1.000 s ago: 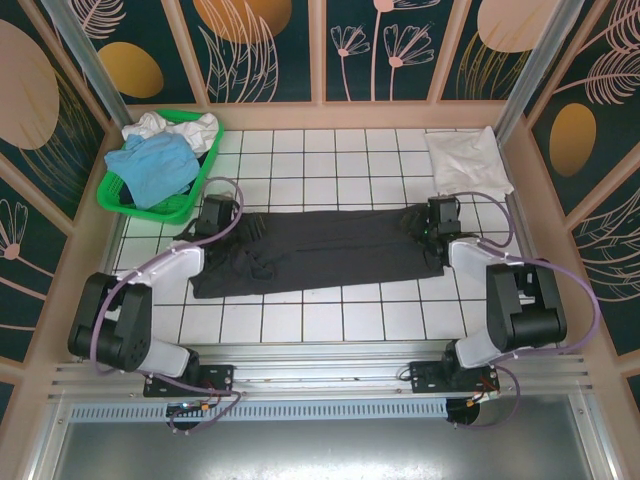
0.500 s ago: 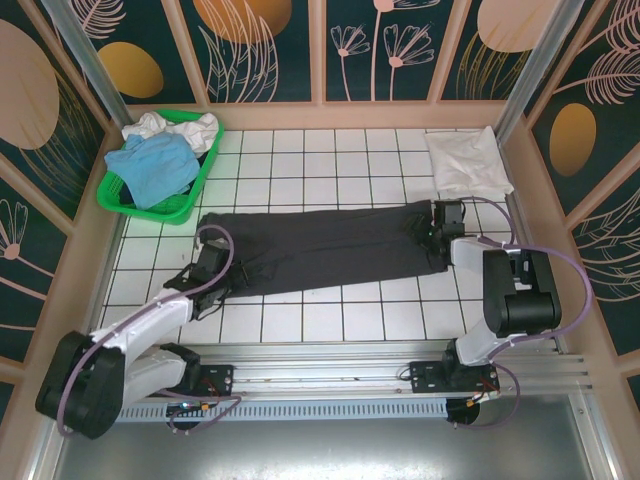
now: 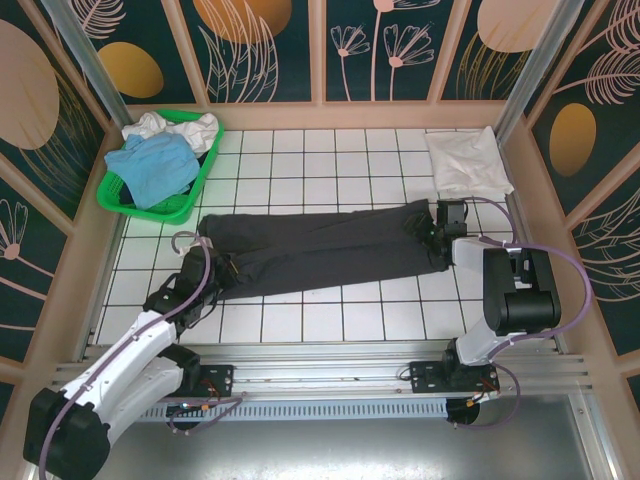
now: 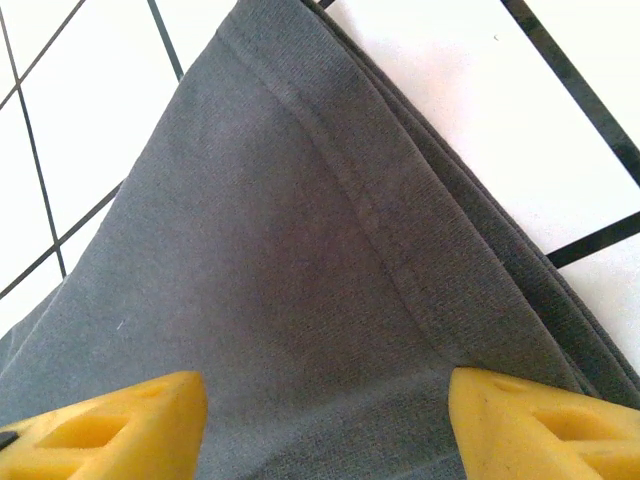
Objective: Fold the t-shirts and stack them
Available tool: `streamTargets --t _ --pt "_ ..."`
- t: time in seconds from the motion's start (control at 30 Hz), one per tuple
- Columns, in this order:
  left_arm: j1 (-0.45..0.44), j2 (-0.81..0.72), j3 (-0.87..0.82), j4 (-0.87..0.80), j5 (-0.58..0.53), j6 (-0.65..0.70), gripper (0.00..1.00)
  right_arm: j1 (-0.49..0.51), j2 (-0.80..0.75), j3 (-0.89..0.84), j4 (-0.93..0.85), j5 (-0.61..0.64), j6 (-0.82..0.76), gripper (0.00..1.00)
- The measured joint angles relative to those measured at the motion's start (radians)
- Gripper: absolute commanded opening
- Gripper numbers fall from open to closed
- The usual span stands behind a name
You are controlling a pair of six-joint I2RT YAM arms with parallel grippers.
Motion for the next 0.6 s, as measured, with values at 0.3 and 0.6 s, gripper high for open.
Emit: streamTargets --t 0.3,0.6 --pt "-0.001 -0.058 0.002 -0.066 -0.007 -0.01 0.62 -0.01 0.003 -0.006 0.022 -0.013 0.0 0.67" --pt "-0.094 0.069 0.045 -0.028 0.031 0.02 0.4 -0.011 0.003 -0.013 0.036 -0.018 0.0 0.67"
